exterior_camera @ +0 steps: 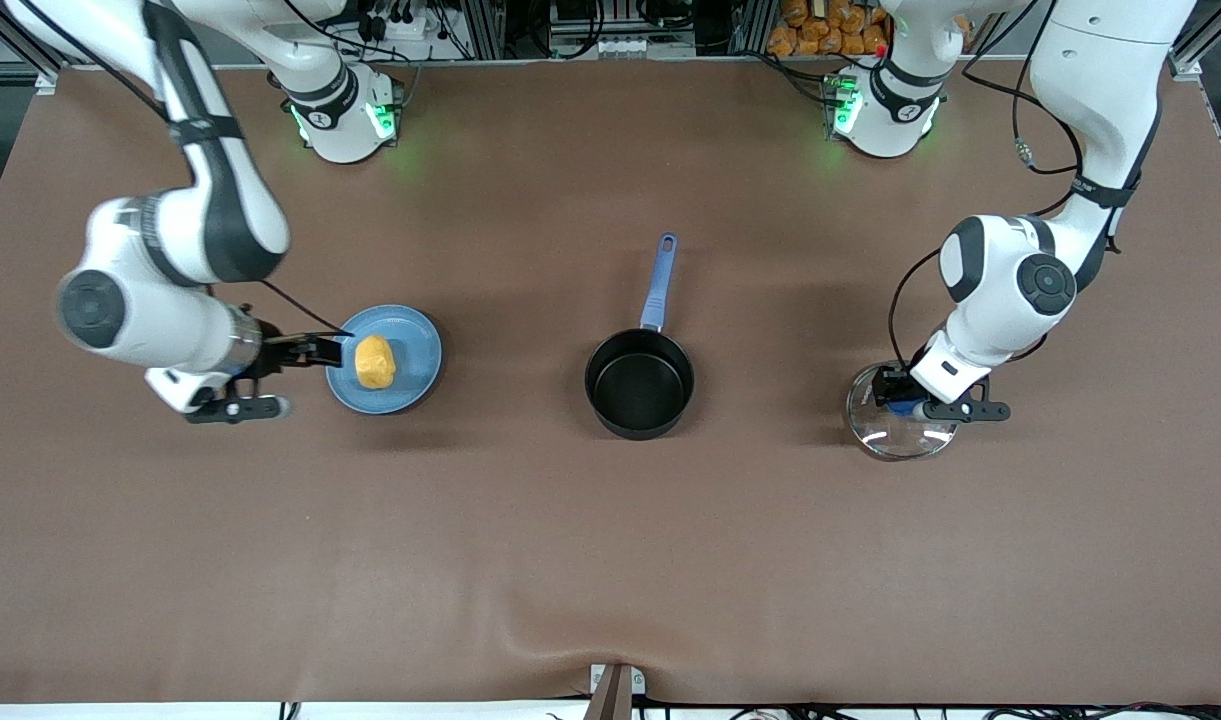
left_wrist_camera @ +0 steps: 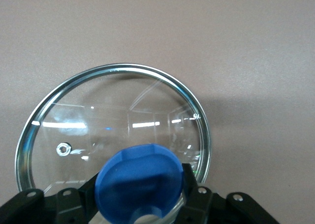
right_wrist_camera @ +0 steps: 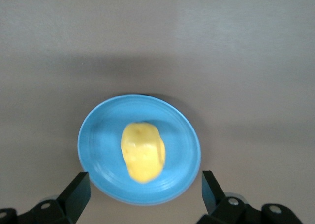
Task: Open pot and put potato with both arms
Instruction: 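Set the lid on the table while the right gripper grasps the potato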
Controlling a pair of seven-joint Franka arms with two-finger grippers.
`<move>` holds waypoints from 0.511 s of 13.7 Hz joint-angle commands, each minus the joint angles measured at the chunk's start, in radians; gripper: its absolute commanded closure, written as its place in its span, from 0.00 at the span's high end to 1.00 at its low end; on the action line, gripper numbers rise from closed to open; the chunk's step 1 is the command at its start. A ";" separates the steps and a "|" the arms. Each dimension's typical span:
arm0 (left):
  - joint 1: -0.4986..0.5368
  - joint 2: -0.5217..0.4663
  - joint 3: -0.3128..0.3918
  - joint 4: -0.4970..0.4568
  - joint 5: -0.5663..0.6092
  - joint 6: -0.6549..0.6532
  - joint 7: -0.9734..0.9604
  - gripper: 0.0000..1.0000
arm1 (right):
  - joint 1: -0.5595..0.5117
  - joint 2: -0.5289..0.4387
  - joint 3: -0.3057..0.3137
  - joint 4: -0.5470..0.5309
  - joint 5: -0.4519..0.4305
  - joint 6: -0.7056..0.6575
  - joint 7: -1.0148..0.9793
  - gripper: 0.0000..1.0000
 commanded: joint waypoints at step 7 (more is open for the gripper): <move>-0.001 0.012 0.000 -0.002 -0.004 0.029 0.017 1.00 | 0.049 0.058 -0.002 -0.189 0.009 0.294 0.008 1.00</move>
